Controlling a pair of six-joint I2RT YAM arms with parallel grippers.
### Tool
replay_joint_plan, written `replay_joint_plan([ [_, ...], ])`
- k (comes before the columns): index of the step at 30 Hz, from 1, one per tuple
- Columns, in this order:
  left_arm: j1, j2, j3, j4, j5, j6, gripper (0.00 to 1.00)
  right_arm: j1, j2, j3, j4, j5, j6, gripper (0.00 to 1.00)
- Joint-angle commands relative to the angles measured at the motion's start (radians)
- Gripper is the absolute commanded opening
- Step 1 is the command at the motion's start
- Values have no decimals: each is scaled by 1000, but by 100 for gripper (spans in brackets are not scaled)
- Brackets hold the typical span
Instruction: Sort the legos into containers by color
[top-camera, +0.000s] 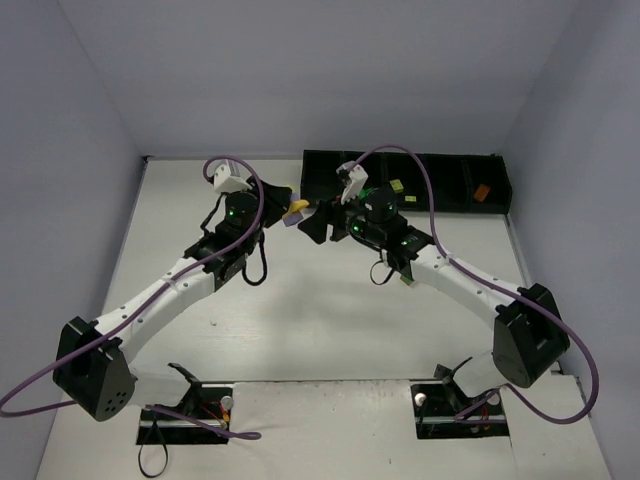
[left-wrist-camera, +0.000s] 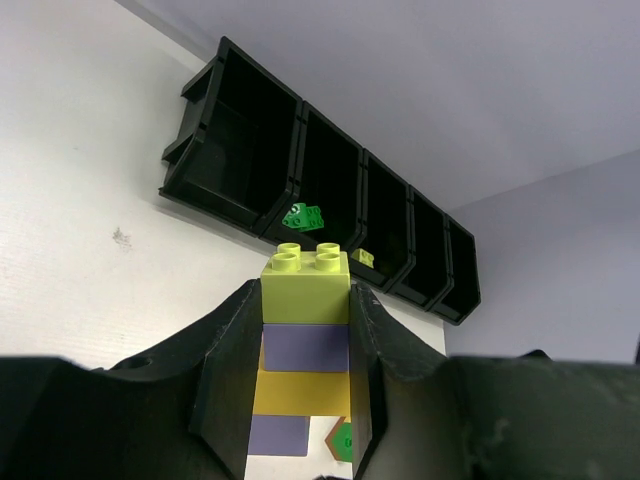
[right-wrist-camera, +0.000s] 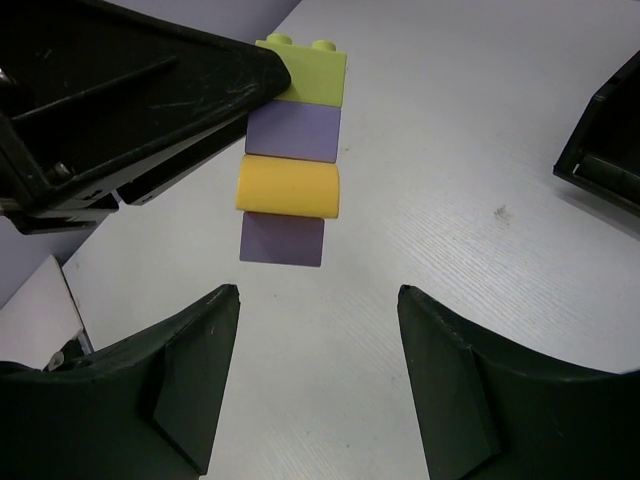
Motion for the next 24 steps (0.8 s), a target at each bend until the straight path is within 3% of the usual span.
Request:
replay_joint_plan([
  [1, -9, -14, 41, 99, 8, -10, 0, 5, 11, 70, 101, -33, 15, 61],
  [17, -20, -7, 29, 148, 4, 33, 0, 13, 69, 125, 121, -63, 35, 60],
  [24, -22, -7, 26, 157, 10, 41, 0, 13, 82, 122, 136, -58, 40, 48],
])
